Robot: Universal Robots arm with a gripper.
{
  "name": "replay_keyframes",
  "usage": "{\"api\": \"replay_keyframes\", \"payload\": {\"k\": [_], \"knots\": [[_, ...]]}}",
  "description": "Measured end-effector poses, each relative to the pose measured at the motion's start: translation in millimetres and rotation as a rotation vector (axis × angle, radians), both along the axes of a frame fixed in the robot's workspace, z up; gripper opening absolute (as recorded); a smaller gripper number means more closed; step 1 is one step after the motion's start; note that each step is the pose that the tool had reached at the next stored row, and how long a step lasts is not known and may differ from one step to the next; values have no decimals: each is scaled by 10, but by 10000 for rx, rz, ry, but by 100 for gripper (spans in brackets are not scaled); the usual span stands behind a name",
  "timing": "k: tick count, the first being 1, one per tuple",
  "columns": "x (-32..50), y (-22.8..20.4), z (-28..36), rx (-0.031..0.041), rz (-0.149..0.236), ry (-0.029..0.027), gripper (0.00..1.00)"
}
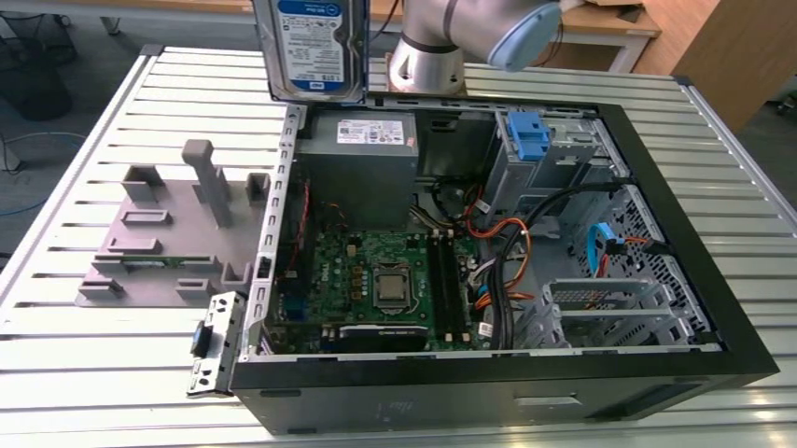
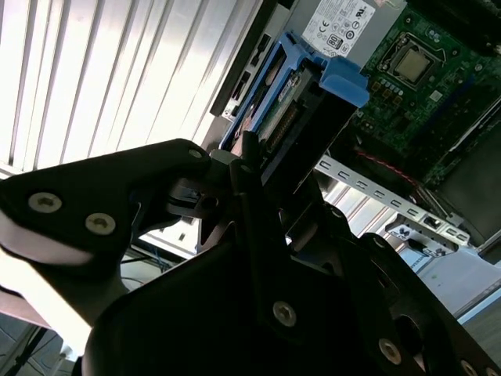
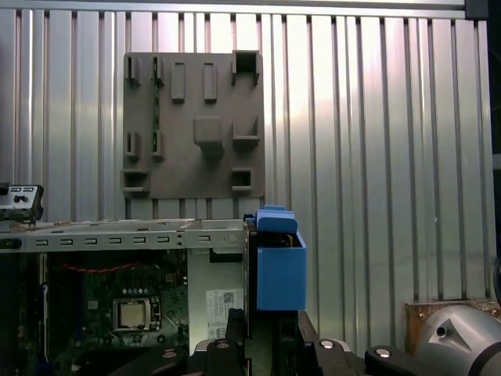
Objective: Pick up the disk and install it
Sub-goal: 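Pick up the disk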
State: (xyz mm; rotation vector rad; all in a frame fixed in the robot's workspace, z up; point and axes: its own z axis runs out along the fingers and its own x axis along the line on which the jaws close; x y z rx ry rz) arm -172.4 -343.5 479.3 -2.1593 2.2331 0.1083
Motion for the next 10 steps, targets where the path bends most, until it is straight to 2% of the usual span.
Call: {"api": "replay_keyframes", "payload": {"k": [10], "knots": [[131, 0, -1, -1, 0, 0, 35]]}}
